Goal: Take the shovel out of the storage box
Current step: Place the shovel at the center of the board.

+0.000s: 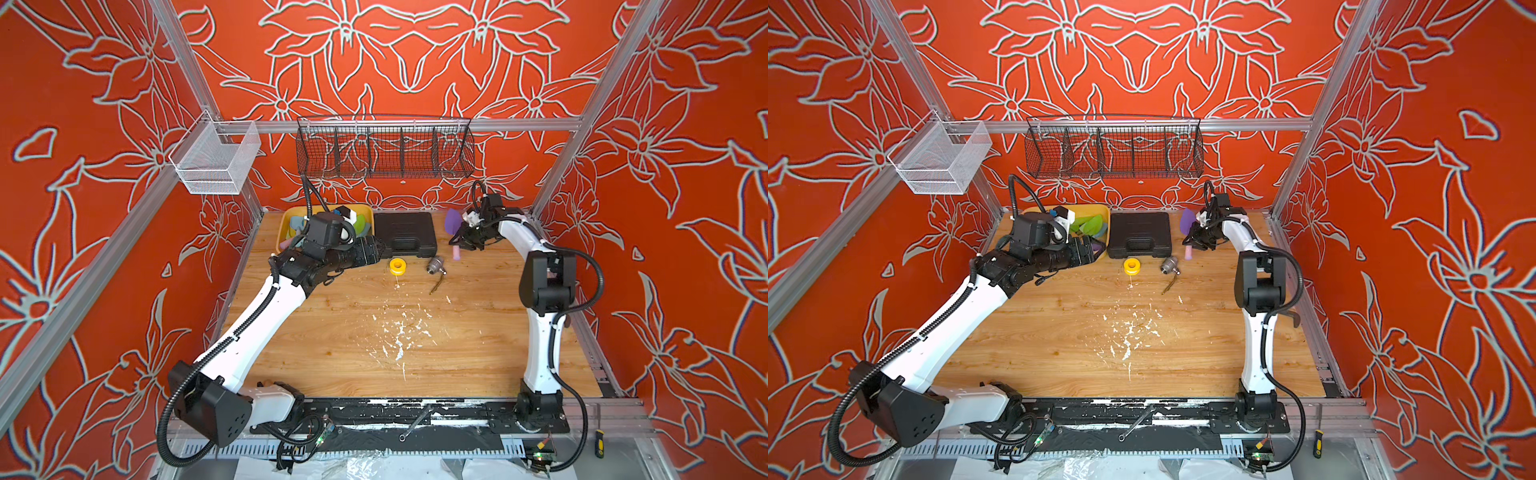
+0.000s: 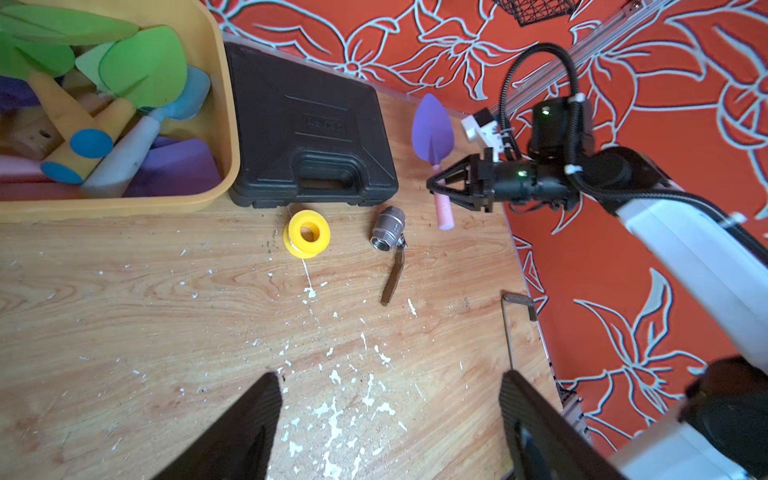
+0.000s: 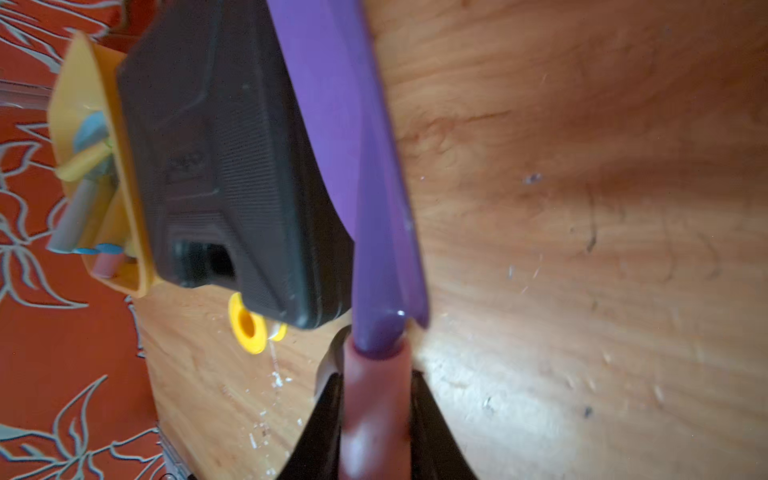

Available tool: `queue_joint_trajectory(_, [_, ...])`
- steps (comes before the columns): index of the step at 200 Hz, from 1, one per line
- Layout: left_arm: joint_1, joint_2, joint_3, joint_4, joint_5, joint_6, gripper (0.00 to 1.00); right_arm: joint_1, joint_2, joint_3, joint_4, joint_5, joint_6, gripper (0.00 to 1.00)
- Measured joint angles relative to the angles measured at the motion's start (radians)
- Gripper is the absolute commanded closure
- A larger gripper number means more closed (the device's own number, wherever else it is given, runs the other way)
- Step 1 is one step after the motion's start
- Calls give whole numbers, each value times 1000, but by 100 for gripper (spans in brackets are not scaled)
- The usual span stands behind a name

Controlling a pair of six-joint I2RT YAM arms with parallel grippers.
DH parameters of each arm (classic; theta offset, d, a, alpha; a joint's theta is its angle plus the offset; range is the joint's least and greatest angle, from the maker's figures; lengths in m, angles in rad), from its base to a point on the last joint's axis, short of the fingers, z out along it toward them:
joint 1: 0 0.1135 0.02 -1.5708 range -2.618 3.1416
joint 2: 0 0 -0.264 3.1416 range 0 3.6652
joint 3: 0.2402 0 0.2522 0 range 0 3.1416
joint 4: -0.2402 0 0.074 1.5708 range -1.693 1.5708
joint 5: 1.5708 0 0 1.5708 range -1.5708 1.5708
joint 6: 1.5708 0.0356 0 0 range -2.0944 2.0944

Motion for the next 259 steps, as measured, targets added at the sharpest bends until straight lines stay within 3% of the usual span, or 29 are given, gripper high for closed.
queue_joint_trajectory(81, [6, -2, 5, -55, -24, -19, 17, 7, 345, 436, -109, 40, -29, 100])
queue_joint_trajectory(112, [9, -2, 6, -73, -41, -22, 17, 7, 417, 565, -148, 34, -24, 84])
queue_joint_trajectory(146, [11, -4, 5, -79, -57, -26, 17, 6, 413, 546, -143, 22, -19, 63])
queue_joint_trajectory(169, [12, -8, 5, -79, -64, -29, 17, 8, 370, 476, -120, 15, -18, 55])
queue_joint_trajectory(259, [13, -26, -30, -76, -67, -43, 17, 11, 314, 412, -164, 99, -54, 55])
